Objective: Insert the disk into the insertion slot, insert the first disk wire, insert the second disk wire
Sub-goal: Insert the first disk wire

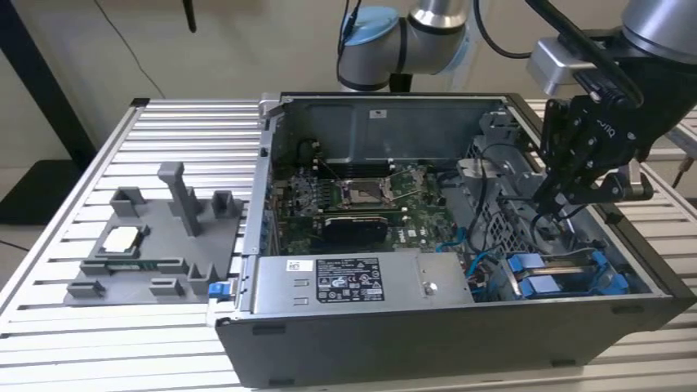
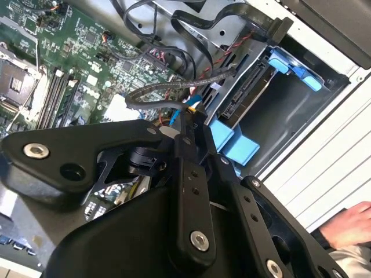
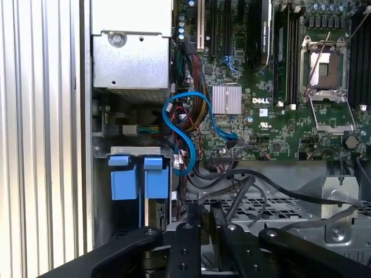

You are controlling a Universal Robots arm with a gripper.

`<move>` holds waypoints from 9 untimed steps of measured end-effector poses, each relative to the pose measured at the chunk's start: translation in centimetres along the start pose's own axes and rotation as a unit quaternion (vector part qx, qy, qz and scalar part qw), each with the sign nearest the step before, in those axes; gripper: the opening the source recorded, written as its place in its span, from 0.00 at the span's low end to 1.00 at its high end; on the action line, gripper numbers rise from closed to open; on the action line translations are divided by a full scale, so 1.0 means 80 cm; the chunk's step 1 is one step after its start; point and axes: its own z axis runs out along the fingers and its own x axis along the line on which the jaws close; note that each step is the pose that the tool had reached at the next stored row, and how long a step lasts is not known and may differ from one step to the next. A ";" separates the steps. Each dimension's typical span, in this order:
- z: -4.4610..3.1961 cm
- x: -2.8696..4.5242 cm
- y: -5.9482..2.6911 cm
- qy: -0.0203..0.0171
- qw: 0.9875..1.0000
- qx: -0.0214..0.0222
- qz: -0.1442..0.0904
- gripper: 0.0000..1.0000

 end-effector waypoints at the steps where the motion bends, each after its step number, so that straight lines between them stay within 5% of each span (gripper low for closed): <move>1: 0.0002 0.0000 0.000 0.001 1.000 0.000 0.000 0.19; 9: 0.0022 0.0012 -0.001 0.016 1.000 0.000 0.000 0.19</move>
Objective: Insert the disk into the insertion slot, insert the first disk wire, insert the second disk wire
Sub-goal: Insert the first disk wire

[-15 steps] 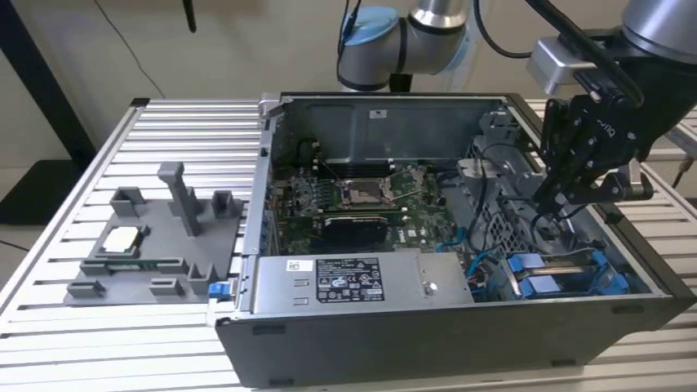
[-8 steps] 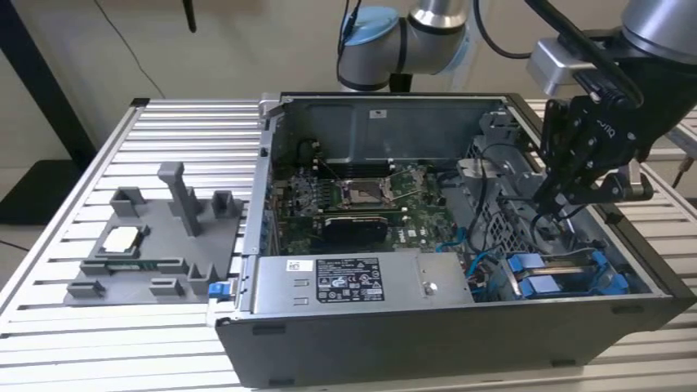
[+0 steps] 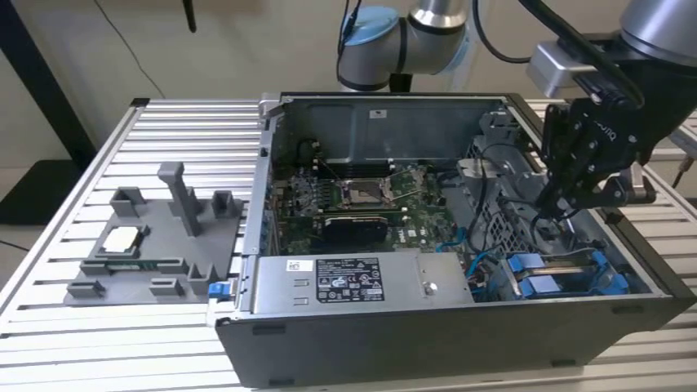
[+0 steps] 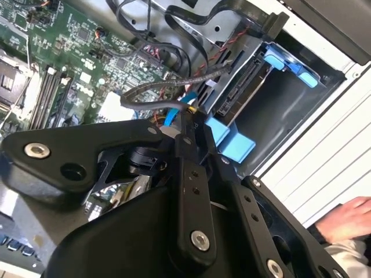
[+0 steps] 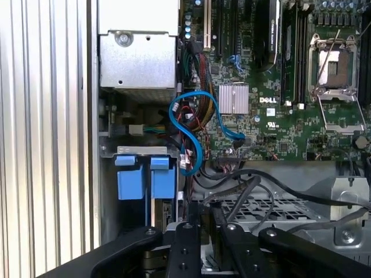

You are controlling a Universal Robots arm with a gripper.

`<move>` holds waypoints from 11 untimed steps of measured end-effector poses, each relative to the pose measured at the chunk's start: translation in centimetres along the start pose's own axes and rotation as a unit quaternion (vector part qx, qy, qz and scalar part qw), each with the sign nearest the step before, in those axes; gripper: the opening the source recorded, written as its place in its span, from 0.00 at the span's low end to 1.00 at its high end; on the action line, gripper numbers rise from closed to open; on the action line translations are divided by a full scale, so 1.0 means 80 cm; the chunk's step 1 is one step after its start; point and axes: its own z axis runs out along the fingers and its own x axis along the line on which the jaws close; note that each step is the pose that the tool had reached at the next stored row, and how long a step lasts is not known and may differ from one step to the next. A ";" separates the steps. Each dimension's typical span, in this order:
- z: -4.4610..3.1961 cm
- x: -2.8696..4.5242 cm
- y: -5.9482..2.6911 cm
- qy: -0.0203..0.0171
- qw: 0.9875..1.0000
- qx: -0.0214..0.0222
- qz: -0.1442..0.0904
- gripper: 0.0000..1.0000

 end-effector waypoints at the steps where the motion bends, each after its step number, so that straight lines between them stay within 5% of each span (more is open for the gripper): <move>1: 0.0002 0.0005 0.000 0.003 1.000 0.000 0.000 0.19; 7: 0.0011 0.0059 -0.002 0.028 1.000 0.000 0.000 0.19; 11: 0.0022 0.0087 -0.003 0.042 0.999 0.000 0.001 0.19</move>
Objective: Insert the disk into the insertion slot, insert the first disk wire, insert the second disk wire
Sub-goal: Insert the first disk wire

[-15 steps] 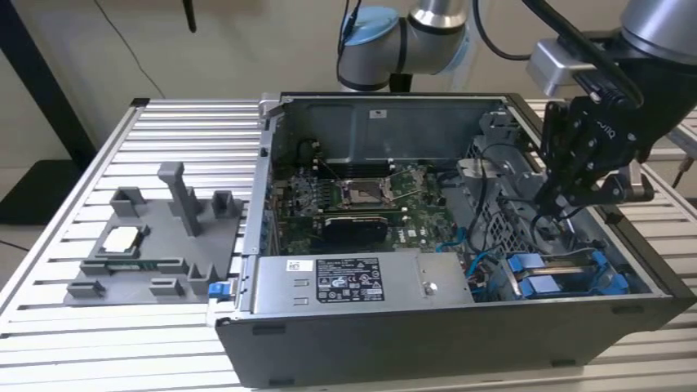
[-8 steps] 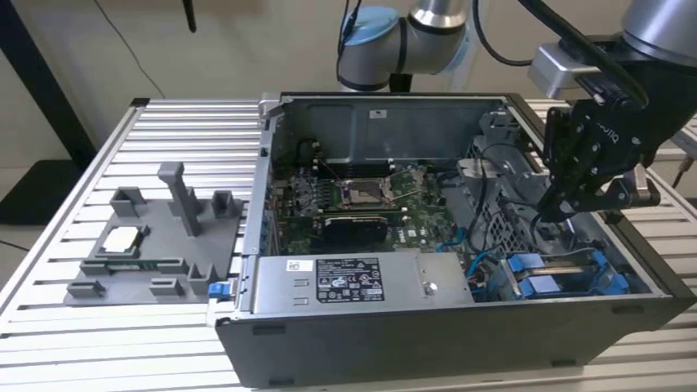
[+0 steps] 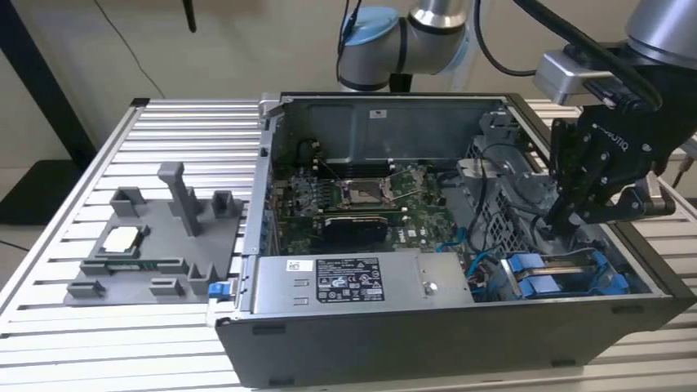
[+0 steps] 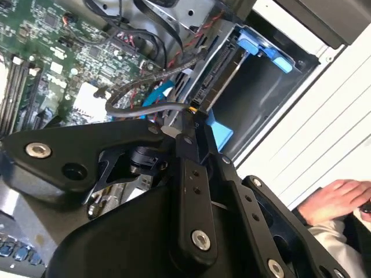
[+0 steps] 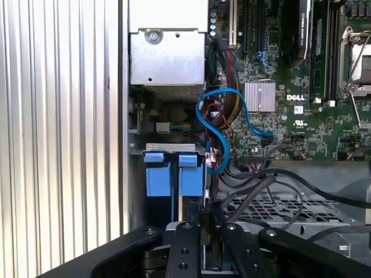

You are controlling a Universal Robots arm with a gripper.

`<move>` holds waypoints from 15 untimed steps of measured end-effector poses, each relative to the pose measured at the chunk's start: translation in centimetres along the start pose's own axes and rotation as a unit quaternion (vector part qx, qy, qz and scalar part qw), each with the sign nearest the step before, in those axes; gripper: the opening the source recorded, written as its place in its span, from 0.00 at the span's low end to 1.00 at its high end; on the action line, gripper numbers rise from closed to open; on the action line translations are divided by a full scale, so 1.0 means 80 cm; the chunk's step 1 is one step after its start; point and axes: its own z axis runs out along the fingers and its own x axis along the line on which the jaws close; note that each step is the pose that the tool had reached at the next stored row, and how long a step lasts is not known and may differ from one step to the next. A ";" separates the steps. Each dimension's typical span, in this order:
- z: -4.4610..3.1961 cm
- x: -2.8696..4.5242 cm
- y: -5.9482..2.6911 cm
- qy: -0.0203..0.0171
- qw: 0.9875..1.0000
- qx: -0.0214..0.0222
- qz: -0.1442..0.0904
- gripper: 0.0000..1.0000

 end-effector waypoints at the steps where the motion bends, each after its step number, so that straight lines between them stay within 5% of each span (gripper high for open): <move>1: 0.0002 0.0000 0.000 0.001 1.000 0.000 0.000 0.19; 15: 0.0023 -0.0001 0.000 0.003 1.000 0.000 0.000 0.19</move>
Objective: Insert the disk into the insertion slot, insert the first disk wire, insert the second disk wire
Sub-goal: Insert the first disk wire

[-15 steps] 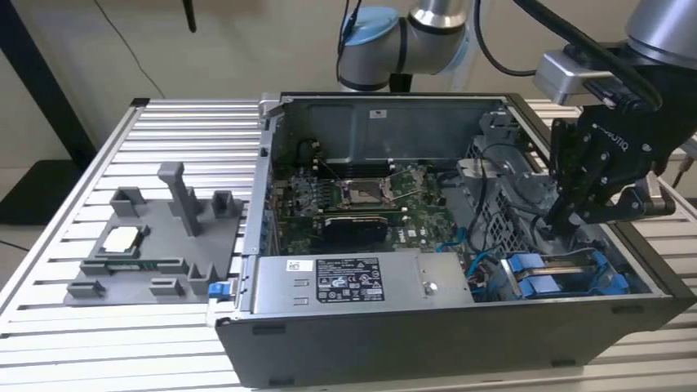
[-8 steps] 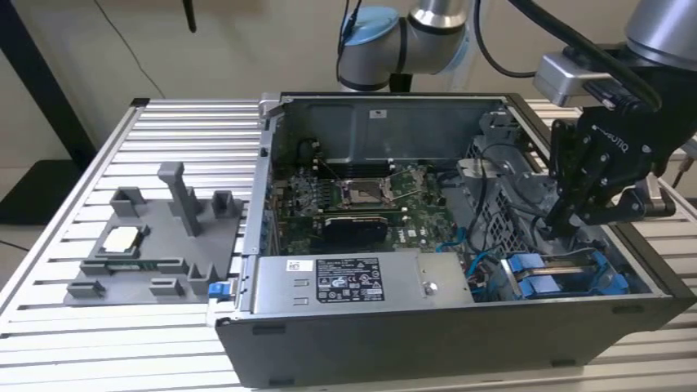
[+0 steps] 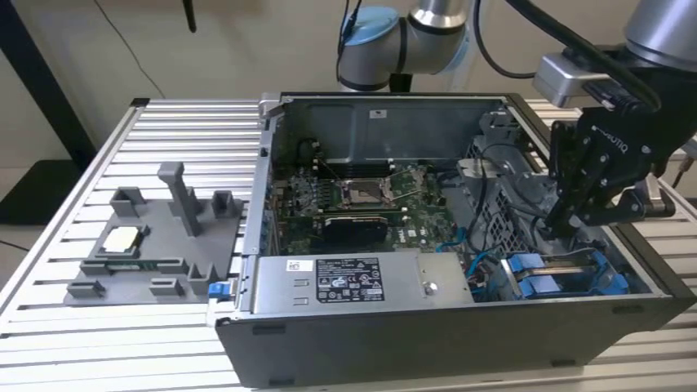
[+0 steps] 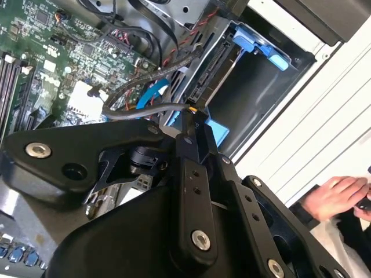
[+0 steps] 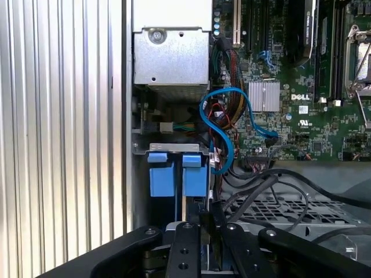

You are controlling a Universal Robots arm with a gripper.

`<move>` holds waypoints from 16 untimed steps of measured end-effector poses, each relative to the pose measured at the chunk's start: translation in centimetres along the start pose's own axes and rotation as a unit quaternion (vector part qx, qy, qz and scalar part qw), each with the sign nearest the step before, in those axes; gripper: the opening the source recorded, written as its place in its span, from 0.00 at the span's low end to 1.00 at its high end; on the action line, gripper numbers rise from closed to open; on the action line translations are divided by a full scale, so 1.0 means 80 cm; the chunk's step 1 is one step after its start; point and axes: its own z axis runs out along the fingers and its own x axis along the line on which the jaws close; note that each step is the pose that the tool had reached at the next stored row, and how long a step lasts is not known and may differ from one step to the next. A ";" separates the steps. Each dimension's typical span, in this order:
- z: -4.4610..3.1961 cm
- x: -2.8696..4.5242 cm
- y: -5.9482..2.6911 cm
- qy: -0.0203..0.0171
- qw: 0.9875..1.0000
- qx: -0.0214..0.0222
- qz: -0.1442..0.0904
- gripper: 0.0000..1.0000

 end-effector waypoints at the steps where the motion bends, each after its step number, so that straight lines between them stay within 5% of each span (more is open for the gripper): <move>1: 0.0008 0.0000 0.000 0.001 1.000 0.000 0.000 0.19; 16: 0.0161 -0.0007 -0.019 0.001 1.000 0.000 -0.013 0.19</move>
